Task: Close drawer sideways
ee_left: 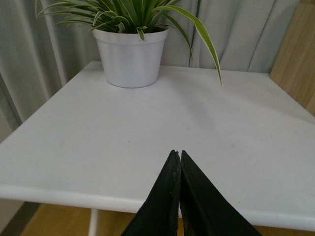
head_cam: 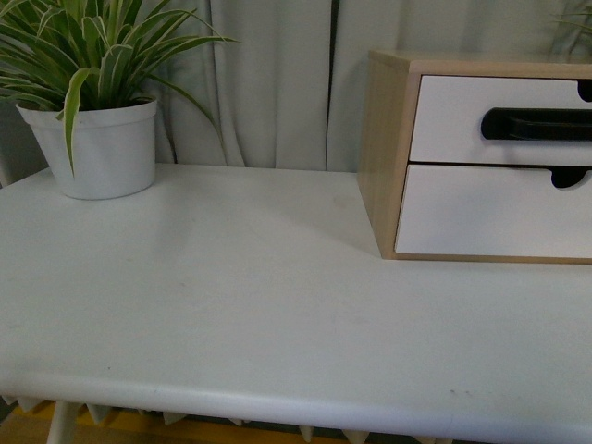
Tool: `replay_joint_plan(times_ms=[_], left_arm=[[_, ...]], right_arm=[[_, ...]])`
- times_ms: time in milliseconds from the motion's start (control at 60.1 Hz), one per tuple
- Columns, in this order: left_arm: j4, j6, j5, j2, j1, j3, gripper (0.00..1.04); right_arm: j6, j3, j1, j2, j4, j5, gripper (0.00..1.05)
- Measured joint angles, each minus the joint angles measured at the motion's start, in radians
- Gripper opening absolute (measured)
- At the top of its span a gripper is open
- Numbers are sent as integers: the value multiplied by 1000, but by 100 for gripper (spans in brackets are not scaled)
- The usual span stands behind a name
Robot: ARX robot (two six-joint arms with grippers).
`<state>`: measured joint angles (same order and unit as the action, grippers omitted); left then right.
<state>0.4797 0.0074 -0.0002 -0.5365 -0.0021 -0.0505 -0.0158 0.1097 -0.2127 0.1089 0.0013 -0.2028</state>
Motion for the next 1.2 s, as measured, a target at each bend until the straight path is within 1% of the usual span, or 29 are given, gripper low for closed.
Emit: replay_joint_plan(times_ms=[116,150,200,250,283,649,1015,1115,1198], left_arm=[[-31,-3,0,49,0,17,4],[-10,-4,0,56,0,30,4],[-16,-5,0,68,0,42,4],[-33,-6,-2,87,0,42,4],[-48,-6,1,102,0,42,4],[-203,-6,0,264,0,42,4],[-300,-6,0,361,0,42,4],[-454,-7,0,480,0,41,4],[-475,-7,0,530,0,41,4]], right_arm=[[1,-20,49,-20,-2,48,1],[3,-24,95,-30,-8,120,1],[3,-30,160,-38,-8,180,1],[3,-35,196,-45,-8,188,1],[3,-38,203,-48,-8,188,1],[3,-103,209,-103,-5,199,1],[3,-103,209,-105,-5,199,1],[3,-103,209,-105,-5,199,1],[3,-103,209,-105,-5,199,1]])
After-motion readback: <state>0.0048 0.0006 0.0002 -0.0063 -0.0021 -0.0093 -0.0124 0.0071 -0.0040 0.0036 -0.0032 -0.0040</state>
